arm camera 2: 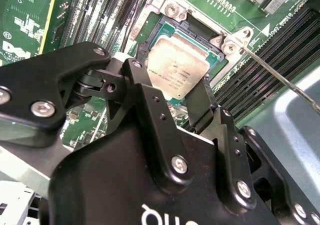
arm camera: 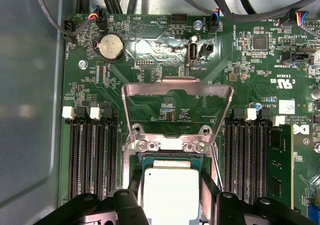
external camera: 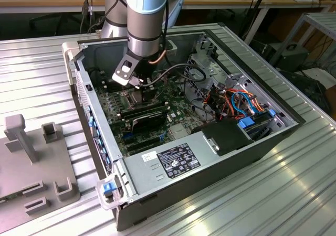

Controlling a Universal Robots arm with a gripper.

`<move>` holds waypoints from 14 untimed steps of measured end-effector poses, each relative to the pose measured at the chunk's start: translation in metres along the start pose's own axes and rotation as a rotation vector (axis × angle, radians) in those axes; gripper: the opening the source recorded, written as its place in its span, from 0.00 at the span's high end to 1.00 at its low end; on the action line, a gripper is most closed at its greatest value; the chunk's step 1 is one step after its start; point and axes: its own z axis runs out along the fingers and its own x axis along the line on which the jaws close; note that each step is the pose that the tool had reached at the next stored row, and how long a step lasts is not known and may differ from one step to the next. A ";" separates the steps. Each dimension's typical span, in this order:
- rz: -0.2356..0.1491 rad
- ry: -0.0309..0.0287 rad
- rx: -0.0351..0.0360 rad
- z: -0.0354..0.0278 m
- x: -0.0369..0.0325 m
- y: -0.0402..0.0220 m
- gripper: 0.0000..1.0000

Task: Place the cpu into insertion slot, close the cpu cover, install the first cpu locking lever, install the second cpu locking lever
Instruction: 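Place the cpu into insertion slot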

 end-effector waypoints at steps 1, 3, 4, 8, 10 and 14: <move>0.000 0.0001 -0.0001 -0.0004 0.0001 0.0001 0.45; 0.000 -0.0001 -0.0001 -0.0010 0.0000 0.0001 0.45; 0.000 -0.0008 0.0003 -0.0015 -0.0001 0.0001 0.45; -0.002 -0.0015 0.0003 -0.0017 -0.0001 0.0001 0.45; -0.005 -0.0014 0.0005 -0.0015 -0.0001 0.0000 0.45; -0.005 -0.0015 0.0005 0.0000 -0.0001 0.0000 0.45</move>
